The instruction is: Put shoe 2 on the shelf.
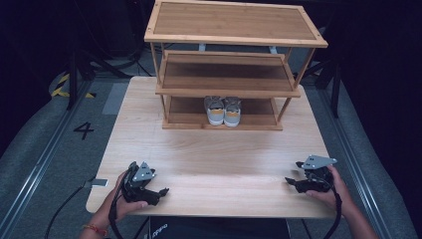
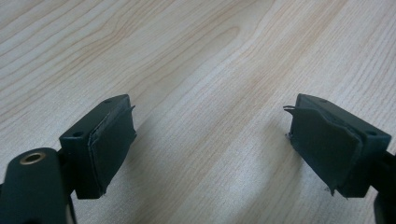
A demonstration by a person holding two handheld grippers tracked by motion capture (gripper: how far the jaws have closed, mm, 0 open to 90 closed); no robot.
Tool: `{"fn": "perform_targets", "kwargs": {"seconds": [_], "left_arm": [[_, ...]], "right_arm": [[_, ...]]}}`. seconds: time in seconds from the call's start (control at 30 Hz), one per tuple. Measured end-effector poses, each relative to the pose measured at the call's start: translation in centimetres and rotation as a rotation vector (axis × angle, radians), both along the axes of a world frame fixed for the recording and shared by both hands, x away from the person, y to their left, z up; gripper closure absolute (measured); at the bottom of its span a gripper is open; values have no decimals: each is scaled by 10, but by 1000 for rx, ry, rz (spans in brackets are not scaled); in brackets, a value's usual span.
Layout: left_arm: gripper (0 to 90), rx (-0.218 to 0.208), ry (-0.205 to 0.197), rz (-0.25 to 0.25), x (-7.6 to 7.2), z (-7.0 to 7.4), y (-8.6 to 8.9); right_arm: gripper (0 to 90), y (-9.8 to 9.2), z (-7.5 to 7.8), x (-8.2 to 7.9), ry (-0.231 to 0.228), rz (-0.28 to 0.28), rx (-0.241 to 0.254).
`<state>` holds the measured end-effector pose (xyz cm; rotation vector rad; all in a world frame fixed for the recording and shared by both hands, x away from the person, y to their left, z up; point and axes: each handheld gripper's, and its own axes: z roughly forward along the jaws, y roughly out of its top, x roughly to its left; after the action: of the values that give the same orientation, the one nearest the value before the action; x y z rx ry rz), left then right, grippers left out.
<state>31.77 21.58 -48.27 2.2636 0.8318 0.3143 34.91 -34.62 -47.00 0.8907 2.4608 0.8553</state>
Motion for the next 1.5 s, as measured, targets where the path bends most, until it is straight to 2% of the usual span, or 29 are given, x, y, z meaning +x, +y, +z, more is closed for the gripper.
{"fn": "perform_targets", "kwargs": {"seconds": [0.1, 0.23, 0.37, 0.4, 0.43, 0.47, 0.57, 0.93, 1.5], "left_arm": [[144, 0, 0, 0, 0, 0, 0], [143, 0, 4, 1, 0, 0, 0], [143, 0, 4, 3, 0, 0, -1], [143, 0, 4, 3, 0, 0, -1], [143, -1, 5, 4, 0, 0, -1], [143, 0, 4, 6, 0, 0, -1], [143, 2, 1, 5, 1, 0, -1], [141, 5, -2, 7, 2, 0, -1], [141, 6, -1, 10, 2, 0, -1]], "right_arm": [[258, -11, -3, -4, 4, -25, 12], [247, -26, -5, -7, 14, -68, 55], [209, -43, -12, -10, 11, -109, 123], [209, -43, -12, -10, 11, -109, 123], [204, -46, -13, -11, 12, -122, 144], [192, -53, -17, -11, 19, -143, 187], [188, -56, -17, -12, 20, -163, 187], [187, -56, -17, -12, 18, -166, 187], [187, -57, -18, -11, 17, -206, 189]]}}
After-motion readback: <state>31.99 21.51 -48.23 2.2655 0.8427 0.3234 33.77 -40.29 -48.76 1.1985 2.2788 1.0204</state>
